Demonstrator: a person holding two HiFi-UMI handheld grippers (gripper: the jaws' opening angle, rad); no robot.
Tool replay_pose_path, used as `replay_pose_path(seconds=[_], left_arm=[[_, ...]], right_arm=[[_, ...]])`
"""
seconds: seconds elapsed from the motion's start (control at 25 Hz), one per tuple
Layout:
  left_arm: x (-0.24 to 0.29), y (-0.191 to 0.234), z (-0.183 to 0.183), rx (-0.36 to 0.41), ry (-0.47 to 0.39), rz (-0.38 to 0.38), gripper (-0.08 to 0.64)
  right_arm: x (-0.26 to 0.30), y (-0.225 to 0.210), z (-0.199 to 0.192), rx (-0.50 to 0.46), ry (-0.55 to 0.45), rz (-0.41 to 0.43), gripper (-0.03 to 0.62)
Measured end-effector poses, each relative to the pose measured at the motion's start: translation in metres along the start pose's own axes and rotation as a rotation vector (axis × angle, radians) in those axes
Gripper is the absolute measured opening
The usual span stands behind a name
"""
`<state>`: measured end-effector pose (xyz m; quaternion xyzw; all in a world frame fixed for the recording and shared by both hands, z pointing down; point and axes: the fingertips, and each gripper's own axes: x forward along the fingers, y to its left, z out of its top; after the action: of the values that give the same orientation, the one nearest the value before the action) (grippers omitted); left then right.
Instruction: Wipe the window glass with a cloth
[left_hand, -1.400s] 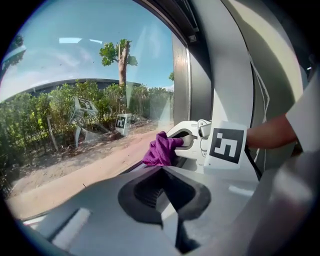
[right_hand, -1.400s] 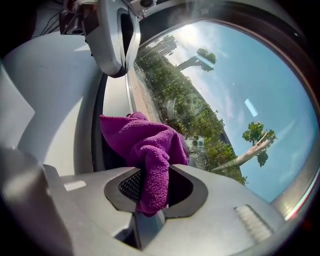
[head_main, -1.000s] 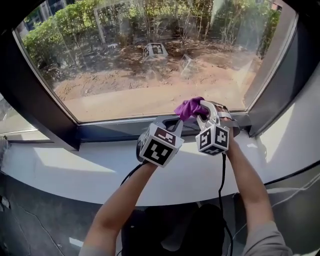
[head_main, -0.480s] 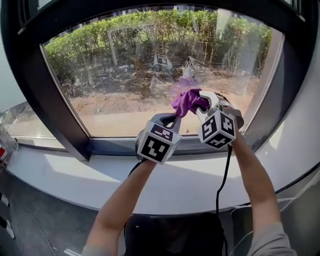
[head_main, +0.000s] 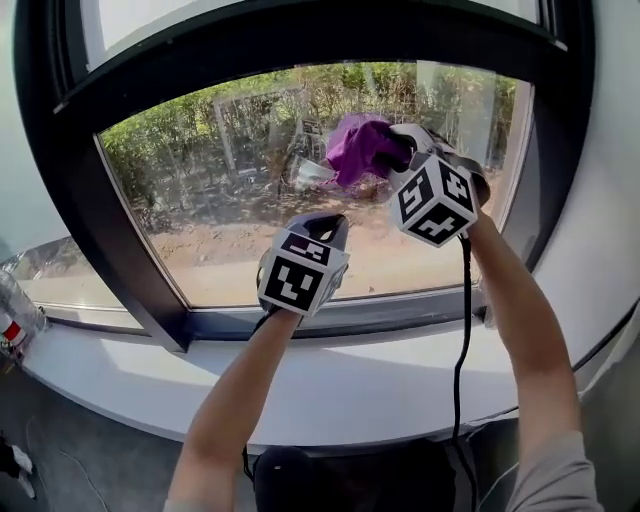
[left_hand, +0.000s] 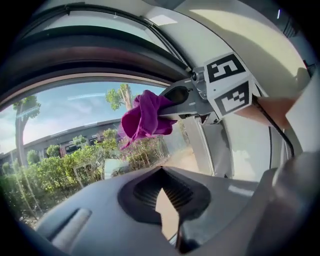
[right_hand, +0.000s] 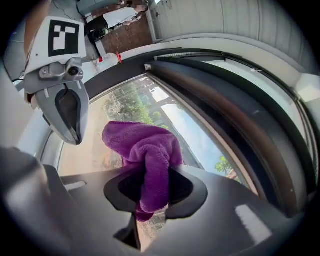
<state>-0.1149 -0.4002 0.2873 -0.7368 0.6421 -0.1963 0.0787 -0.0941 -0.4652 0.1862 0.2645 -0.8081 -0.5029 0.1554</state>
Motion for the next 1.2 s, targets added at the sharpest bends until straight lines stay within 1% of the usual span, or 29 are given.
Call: replay_pose_path(seconds=[0.16,0.28,0.36,0.44,0.6,0.72,0.84,1.04,1.2], left_arm=[[-0.007,0.001,0.017,0.000,-0.023,-0.003,0.000],[-0.008,-0.005,0.014,-0.009,-0.020,-0.012,0.000],[-0.008,-0.009,0.007,-0.012,-0.008,-0.018,0.000],[-0.007,-0.010,0.001,-0.009,-0.007,-0.016,0.000],[0.001,-0.020,-0.010,-0.017,0.002,-0.033,0.000],[0.009,-0.030,-0.016,-0.015,0.015,-0.051,0.000],[0.015,-0.037,-0.020,-0.014,0.023,-0.061,0.000],[0.025,-0.053,-0.027,-0.012,0.037,-0.084,0.000],[0.029,-0.055,-0.031,-0.015,0.044,-0.085,0.000]], right_arm=[[-0.006,-0.054,0.017,0.042,-0.037,-0.129,0.114],[-0.015,-0.090,0.019,0.107,-0.065,-0.237,0.114],[-0.022,-0.108,0.014,0.155,-0.079,-0.294,0.114],[-0.030,-0.121,0.002,0.182,-0.078,-0.343,0.115],[-0.041,-0.132,-0.023,0.224,-0.055,-0.400,0.114],[-0.045,-0.121,-0.040,0.228,-0.026,-0.393,0.114],[-0.046,-0.096,-0.060,0.234,-0.002,-0.354,0.112],[-0.047,-0.034,-0.102,0.241,0.055,-0.279,0.114],[-0.046,0.017,-0.134,0.253,0.092,-0.231,0.114]])
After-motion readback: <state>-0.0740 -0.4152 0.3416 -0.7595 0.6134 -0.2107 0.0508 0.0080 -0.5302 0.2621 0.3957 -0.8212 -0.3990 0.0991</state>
